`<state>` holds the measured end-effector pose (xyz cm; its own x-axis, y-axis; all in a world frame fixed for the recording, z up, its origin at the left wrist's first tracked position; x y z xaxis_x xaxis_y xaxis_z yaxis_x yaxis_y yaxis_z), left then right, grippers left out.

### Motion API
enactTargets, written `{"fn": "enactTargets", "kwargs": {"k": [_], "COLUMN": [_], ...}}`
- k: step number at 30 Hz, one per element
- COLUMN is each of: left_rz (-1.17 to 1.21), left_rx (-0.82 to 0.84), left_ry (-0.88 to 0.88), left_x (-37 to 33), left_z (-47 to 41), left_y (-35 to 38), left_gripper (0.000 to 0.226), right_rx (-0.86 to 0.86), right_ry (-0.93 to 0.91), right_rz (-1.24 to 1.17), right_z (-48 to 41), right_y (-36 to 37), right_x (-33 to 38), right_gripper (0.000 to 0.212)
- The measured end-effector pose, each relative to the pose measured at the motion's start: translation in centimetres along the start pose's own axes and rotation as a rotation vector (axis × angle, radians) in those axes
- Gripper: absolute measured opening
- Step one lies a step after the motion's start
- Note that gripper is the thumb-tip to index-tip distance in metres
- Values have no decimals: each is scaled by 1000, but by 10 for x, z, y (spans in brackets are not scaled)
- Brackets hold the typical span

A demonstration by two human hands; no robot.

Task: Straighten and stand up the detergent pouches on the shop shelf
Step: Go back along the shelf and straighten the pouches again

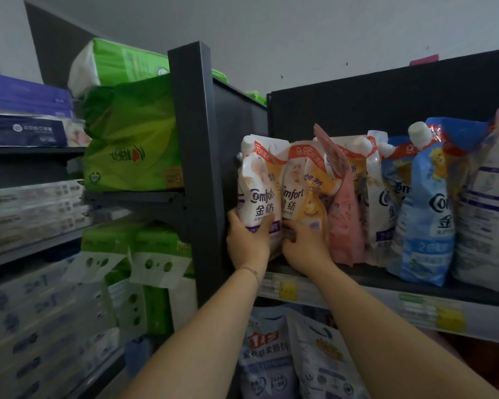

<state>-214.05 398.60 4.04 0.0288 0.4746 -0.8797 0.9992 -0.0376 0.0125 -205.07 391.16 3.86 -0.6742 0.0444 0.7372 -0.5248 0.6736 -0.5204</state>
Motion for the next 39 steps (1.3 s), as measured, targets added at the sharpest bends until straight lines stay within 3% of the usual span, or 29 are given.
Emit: {"fn": "enactTargets", "kwargs": {"k": [7,11,14,22,32,37,39], "left_rz": [-56,-65,-35,131,-54,-79,-87], "left_rx": [-56,-46,-34,-22,-41,-60,-68], "left_ry": [129,214,252,311,371,304,275], "left_x": [11,16,17,20,19,17,16], "left_z": [6,7,8,10,9,9,8], "left_y": [1,0,0,0,2,-1,-1], "left_gripper": [52,47,45,61,58,55,56], "right_rx": [3,159,242,265,123,50,44], "right_ry": [36,98,88,86,111,85,87], "right_rz": [-122,-152,-162,-478,-431,-384,-399], "right_z": [-10,-17,-22,-17,-20,-17,-18], "right_y": [5,15,19,6,5,6,5], "right_x": [-6,-12,-12,-19,-17,-14,-13], "right_gripper": [43,79,93,88,73,86,82]}}
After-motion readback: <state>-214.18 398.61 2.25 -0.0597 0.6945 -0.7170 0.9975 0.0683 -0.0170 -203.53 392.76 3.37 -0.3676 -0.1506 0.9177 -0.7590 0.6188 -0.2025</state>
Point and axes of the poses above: each hand's wrist, its own z-axis away from the middle knuckle, its own y-axis out of the palm, x = y × z, the point moved 2 cm from there along -z, towards the middle knuckle
